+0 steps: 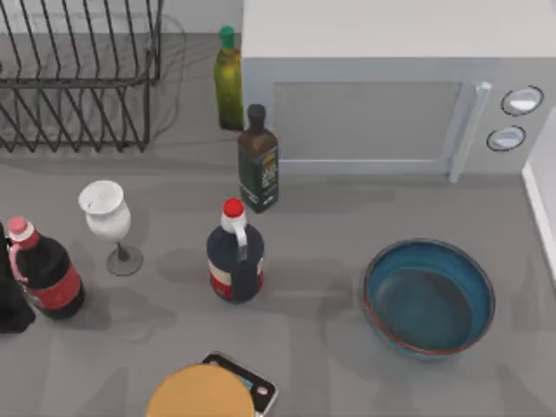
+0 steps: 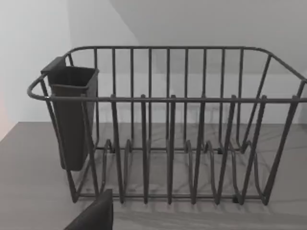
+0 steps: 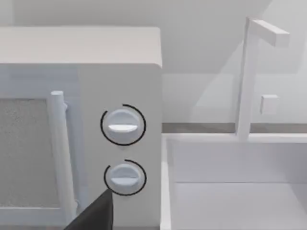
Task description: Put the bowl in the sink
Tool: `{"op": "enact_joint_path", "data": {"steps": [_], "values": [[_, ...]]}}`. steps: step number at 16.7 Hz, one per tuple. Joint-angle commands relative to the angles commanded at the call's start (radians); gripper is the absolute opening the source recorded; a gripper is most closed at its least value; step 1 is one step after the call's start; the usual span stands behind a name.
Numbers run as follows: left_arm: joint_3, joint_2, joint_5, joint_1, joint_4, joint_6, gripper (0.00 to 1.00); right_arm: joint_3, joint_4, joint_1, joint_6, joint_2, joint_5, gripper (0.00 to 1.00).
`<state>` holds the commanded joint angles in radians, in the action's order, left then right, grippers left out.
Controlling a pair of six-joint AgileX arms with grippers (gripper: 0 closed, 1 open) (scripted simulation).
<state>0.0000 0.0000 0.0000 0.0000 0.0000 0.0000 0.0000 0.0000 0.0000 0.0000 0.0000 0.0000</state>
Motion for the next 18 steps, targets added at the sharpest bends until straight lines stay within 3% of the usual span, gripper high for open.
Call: {"op": "enact_joint_path", "data": {"steps": [4, 8, 18], "values": [[0.0, 0.0, 0.0, 0.0, 0.0, 0.0, 1.0, 0.03, -0.027, 0.009, 0.01, 0.032, 0.0, 1.0], [0.0, 0.0, 0.0, 0.0, 0.0, 0.0, 1.0, 0.188, -0.175, 0.057, 0.06, 0.219, 0.001, 1.0], [0.0, 0.0, 0.0, 0.0, 0.0, 0.0, 1.0, 0.857, -0.779, 0.247, 0.256, 1.106, 0.002, 1.0]]}}
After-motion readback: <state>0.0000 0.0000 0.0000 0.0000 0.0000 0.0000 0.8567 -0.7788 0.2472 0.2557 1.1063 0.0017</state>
